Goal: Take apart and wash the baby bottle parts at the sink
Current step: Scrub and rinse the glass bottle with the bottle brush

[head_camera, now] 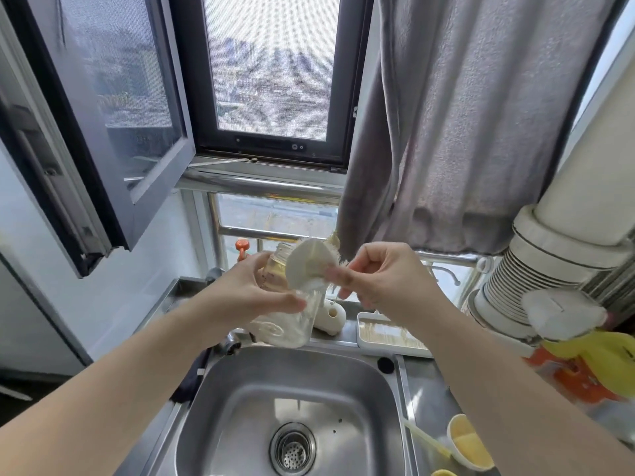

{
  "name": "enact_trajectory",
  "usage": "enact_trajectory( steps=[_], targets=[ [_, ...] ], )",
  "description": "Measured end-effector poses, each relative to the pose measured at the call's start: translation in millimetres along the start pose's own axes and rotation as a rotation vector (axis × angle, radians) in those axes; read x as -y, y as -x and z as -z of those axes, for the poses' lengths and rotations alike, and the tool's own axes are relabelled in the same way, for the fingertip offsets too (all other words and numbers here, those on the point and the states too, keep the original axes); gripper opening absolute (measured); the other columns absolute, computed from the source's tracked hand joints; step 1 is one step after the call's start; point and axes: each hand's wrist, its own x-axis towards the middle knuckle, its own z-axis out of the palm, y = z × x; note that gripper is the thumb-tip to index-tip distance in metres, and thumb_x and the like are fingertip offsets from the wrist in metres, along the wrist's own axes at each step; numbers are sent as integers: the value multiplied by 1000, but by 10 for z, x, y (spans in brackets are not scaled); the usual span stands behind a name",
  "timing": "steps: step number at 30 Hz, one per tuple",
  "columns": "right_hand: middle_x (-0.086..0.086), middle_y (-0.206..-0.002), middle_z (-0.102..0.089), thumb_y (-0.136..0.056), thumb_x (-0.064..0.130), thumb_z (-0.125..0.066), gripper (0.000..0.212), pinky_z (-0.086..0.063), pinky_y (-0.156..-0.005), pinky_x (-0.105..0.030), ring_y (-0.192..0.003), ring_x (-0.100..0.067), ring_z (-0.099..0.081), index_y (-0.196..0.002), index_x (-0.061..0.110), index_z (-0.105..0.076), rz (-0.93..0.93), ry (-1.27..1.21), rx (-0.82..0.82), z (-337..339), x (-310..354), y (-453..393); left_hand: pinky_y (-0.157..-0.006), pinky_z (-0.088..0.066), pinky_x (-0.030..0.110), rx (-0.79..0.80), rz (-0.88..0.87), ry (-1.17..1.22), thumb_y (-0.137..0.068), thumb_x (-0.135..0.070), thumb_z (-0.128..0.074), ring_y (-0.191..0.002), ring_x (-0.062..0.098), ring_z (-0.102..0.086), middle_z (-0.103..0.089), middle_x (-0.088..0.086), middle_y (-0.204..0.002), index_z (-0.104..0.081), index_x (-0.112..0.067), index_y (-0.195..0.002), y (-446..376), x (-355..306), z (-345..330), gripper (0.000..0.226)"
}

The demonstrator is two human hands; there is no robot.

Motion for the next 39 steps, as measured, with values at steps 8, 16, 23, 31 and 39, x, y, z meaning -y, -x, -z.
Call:
enact_trajectory(
  steps=[8, 16, 23, 31, 39],
  targets=[
    [-9, -64, -70, -69, 35, -80, 37, -41, -45, -19, -38, -5, -46, -69, 4, -59, -69, 32, -33, 160, -98, 18, -92, -51, 43, 96, 21, 132, -42, -34, -84, -100, 21, -68, -70, 1, -111, -46, -19, -131, 33, 53, 88, 98],
    [-7, -64, -71, -72, 36, -80, 43, -42, -47, -21, -41, -9, -45, -77, -3, -61, -60, -11, -46, 132, -34, 8, -71, -56, 30, 52, 29, 322, -28, -31, -88, -90, 21, -71, -68, 6, -107, -54, -16, -112, -34, 39, 96, 92],
    [-10, -63, -70, -73, 34, -79, 42, -38, -42, -17, -37, -6, -42, -77, -4, -60, -70, -48, -46, 55, -30, 36, -85, -55, 35, 21, -7, 120, -35, -44, -86, -98, 14, -68, -67, -3, -114, -51, -30, -120, -14, 30, 3, 93],
    [-4, -60, -69, -70, 37, -81, 35, -41, -47, -19, -43, -7, -47, -65, 10, -59, 16, 60, -46, -97, 51, 31, -73, -52, 19, -66, 25, -48, -52, -28, -92, -79, 2, -69, -70, -4, -101, -54, -23, -122, -32, -14, -76, 80],
    [-5, -62, -70, -69, 36, -81, 35, -38, -41, -17, -39, -4, -45, -66, 8, -61, -21, 78, -72, 65, 30, 26, -84, -56, 36, -21, 9, 29, -40, -36, -87, -91, 13, -70, -69, -2, -107, -50, -24, -118, -55, 14, 50, 88]
  ],
)
